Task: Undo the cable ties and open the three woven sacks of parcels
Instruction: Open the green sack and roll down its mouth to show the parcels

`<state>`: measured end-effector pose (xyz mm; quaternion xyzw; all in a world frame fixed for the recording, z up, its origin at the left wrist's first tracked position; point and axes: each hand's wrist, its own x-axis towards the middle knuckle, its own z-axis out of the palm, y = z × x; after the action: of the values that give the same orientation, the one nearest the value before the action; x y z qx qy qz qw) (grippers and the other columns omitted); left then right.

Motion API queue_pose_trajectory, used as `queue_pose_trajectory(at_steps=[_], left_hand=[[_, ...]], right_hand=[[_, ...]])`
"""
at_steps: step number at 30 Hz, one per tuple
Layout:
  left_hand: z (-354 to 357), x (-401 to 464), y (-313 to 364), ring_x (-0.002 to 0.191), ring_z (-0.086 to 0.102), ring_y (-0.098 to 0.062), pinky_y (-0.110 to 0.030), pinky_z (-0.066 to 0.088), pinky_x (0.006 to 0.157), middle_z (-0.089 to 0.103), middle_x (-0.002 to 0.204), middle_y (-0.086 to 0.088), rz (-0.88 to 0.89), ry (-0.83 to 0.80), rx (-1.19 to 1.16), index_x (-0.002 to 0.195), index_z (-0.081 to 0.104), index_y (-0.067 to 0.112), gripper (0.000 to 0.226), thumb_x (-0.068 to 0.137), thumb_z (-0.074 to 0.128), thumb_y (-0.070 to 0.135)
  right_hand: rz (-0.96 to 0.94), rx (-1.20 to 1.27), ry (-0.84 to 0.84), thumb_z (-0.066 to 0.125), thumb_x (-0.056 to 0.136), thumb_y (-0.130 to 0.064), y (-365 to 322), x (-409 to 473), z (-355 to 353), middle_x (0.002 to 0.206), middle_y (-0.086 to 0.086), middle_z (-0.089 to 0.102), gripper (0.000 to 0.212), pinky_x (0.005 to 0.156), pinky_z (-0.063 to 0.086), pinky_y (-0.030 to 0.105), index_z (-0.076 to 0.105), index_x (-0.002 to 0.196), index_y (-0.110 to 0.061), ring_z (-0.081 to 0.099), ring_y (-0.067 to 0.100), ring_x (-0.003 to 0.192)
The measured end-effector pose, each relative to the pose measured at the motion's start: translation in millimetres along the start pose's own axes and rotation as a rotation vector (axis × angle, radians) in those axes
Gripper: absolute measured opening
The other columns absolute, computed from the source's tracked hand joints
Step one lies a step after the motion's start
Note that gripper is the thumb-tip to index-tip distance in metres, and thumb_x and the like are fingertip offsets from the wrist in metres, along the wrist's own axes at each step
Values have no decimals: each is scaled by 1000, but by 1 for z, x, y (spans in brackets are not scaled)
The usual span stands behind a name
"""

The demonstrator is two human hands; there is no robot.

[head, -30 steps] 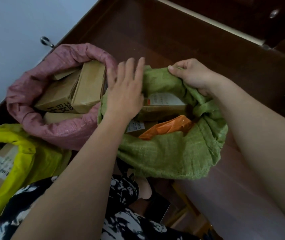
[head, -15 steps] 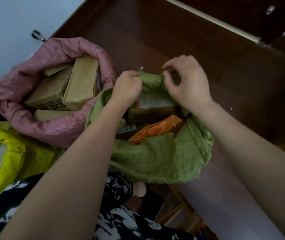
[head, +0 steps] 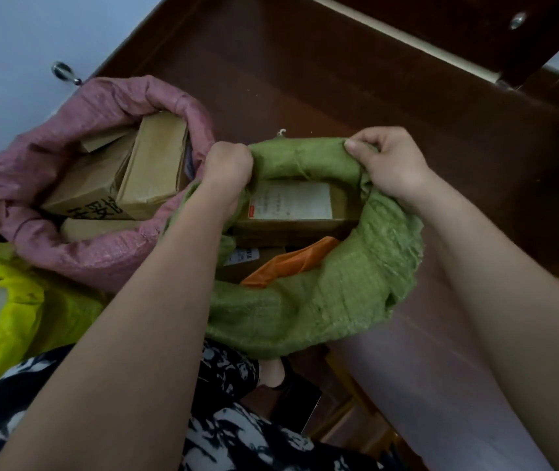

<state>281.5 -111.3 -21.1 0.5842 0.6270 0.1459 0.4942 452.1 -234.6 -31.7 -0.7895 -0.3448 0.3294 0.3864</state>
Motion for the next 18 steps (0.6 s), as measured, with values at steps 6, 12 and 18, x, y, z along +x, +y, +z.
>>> queue_pose_trajectory(at_steps=[6, 12, 18], left_hand=[[5, -14, -15, 135, 34, -16, -55, 7, 115, 47, 139, 5, 791, -72, 747, 141, 36, 32, 68, 76, 56, 31], [29, -10, -8, 106, 55, -26, -39, 32, 92, 65, 108, -2, 783, -40, 717, 118, 58, 22, 27, 99, 42, 32], [20, 3, -14, 75, 57, -32, -42, 45, 77, 48, 61, 5, 607, -1, 515, 62, 43, 21, 36, 95, 45, 35]], right_hand=[[96, 141, -92, 52, 99, -27, -12, 12, 3, 82, -2, 68, 23, 72, 54, 23, 69, 101, -12, 65, 8, 74], [-82, -198, 303, 68, 86, -34, -7, 4, 16, 79, -4, 59, 31, 72, 54, 36, 51, 104, -14, 59, 12, 73], [-330, -892, 326, 75, 69, -47, 2, -33, 41, 122, 8, 46, 64, 99, 35, 43, 47, 117, -16, 44, 29, 112]])
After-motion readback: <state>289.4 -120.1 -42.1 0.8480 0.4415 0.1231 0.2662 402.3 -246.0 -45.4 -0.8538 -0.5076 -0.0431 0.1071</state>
